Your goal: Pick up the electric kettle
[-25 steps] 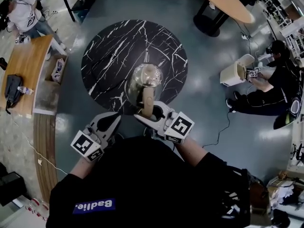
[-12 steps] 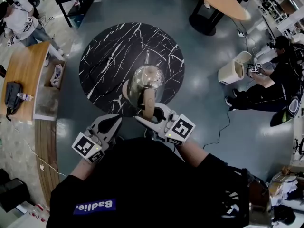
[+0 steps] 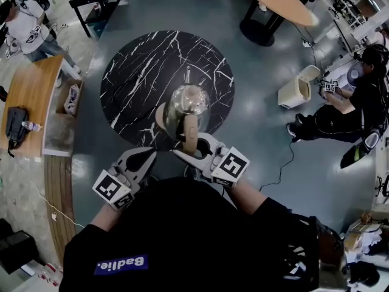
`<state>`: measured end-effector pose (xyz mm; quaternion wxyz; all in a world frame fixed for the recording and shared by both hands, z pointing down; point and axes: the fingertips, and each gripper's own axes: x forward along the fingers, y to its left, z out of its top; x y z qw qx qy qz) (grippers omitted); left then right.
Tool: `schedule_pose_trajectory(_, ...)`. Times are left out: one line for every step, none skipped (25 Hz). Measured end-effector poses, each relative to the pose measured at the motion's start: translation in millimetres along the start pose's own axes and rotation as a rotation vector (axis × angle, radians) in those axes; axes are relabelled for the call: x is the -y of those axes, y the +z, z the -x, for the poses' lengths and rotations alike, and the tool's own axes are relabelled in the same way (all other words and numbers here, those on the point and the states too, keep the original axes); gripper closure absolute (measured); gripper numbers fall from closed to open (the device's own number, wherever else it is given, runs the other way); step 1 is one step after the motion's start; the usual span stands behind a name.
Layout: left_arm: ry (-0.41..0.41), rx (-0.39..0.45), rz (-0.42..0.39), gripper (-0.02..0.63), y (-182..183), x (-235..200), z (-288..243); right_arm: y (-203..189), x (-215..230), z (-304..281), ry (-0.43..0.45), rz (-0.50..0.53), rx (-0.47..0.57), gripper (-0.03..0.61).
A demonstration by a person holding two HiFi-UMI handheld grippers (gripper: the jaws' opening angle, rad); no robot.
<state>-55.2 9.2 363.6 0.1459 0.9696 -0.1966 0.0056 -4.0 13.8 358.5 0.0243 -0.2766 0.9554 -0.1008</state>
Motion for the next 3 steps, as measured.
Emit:
schedule_pose_trajectory(-0.001, 0.0, 0.0, 0.607, 0.2, 0.4, 0.1, -0.8, 0.1, 0.3, -0.003, -0.001, -0.007, 0.44)
schedule_pose_trajectory(-0.001, -0.001, 0.0, 0.607, 0.4, 0.8, 0.2, -1.8, 0.4, 0.8, -0.006, 0.0, -0.014, 0.44)
schedule_pose_trajectory(-0.001, -0.001, 0.0, 0.607, 0.6, 1.2, 0.4, -3.0, 0.7, 1.2, -0.009, 0.002, -0.022, 0.44)
